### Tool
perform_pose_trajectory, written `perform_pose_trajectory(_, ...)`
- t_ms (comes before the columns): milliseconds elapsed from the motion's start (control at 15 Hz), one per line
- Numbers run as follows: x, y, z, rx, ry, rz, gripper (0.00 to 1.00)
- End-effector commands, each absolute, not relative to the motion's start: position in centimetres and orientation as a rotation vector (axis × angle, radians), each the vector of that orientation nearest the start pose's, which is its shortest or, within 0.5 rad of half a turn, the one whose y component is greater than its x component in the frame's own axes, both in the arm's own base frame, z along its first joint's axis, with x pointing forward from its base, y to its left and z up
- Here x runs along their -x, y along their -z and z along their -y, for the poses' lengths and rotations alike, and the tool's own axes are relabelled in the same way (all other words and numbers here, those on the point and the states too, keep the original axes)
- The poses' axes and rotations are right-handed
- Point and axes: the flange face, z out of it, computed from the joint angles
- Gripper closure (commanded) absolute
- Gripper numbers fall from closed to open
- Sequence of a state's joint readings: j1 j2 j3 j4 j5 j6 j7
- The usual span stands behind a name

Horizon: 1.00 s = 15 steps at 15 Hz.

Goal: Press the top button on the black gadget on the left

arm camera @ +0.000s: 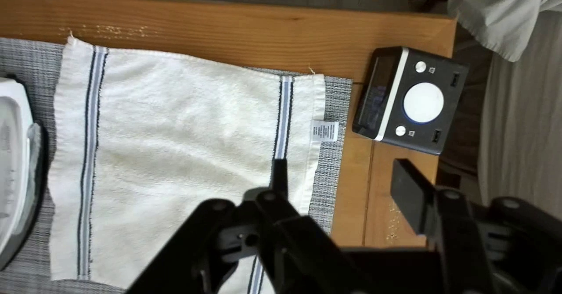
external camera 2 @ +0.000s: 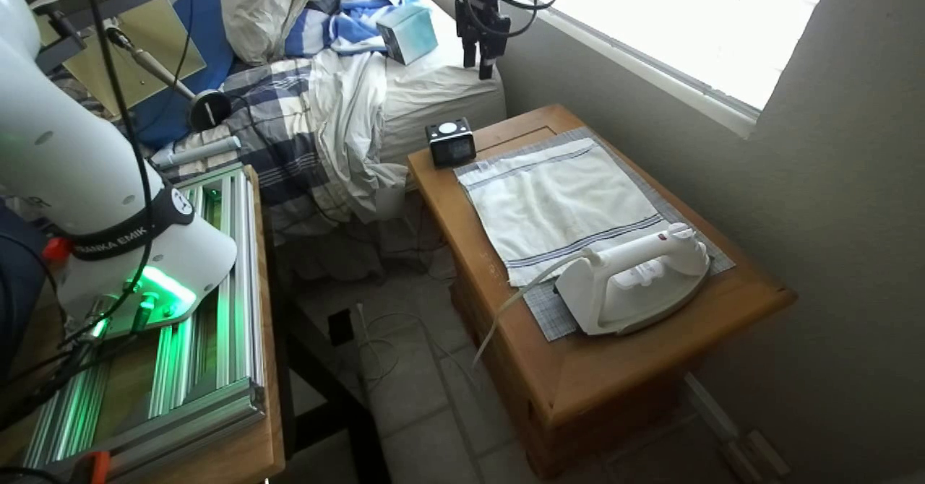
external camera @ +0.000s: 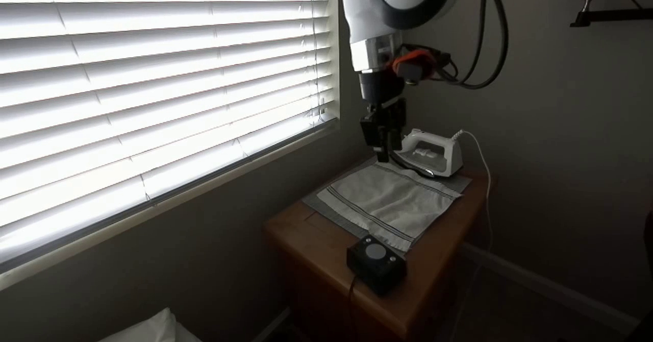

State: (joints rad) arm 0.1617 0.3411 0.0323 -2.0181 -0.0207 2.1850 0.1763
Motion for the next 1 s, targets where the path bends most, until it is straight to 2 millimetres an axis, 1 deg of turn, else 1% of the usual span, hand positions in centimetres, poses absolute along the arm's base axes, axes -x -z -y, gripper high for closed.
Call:
perform_pose_trajectory(0, -52.9, -29.9, -9.1, 3.190, -0.159, -0.073, 0.06)
perform_pose_trajectory(67, -52.1, -30.5, -8.7, 3.183, -0.142, -0.092, 0.00)
perform_pose_trajectory(200, -50.6, -31.2, -7.7, 3.164, -0.116, -0.124, 0.00)
perform_pose_trajectory(333, -49.6, -31.5, -7.0, 3.164, -0.064, -0.059, 0.00)
perform_pose_trajectory(400, -51.6, -31.0, -7.9, 3.166, -0.131, -0.084, 0.00)
perform_pose_trajectory(600, -50.3, -31.3, -7.2, 3.164, -0.100, -0.080, 0.00)
perform_pose_trajectory(933, -50.0, -31.1, -7.2, 3.164, -0.099, -0.078, 0.00)
